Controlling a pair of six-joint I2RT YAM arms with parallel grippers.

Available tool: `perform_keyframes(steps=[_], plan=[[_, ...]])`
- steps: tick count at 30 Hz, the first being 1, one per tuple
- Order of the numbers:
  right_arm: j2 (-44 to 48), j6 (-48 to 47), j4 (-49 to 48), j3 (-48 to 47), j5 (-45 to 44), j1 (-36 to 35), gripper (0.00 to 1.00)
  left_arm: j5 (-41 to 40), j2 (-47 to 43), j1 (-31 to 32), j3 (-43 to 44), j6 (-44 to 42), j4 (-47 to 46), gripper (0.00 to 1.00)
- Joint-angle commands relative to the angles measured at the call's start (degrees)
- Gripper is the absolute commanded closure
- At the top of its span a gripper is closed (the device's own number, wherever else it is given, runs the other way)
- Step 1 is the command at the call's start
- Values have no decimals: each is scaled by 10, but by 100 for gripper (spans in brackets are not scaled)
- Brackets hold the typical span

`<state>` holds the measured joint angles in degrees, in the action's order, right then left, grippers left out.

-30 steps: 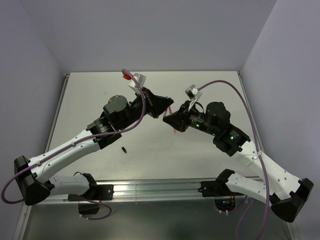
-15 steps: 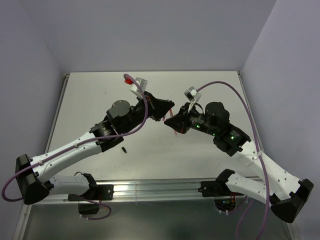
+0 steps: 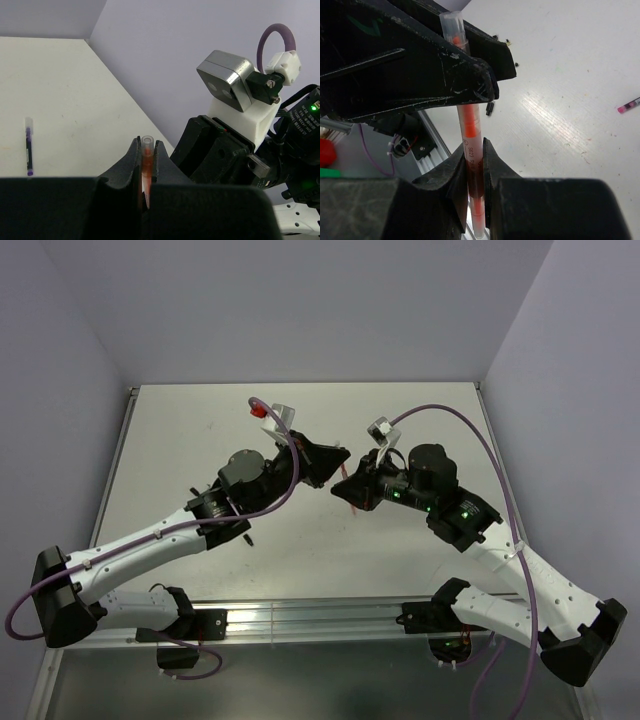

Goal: Insert the pens into the pen caps
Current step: Press the pen cap onto the pen.

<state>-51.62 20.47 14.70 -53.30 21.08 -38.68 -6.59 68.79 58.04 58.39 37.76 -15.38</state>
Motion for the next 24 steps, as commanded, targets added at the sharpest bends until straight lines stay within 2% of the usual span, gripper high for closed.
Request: perform_keyframes(steps=[1, 11, 16, 21, 24], plan=[[-2, 20, -169, -52, -91, 34, 100, 141, 7, 66, -42, 20, 112, 100], [-6, 23, -165, -58, -80, 38, 100, 128, 6, 71, -43, 19, 115, 100], [-26, 23, -158, -64, -34, 38, 100, 46, -10, 70, 12, -17, 147, 100], [-36, 25, -151, -68, -3, 36, 100, -32, -21, 61, 100, -59, 186, 84], [-39, 26, -151, -67, 13, 35, 100, -71, -26, 45, 142, -71, 196, 65]])
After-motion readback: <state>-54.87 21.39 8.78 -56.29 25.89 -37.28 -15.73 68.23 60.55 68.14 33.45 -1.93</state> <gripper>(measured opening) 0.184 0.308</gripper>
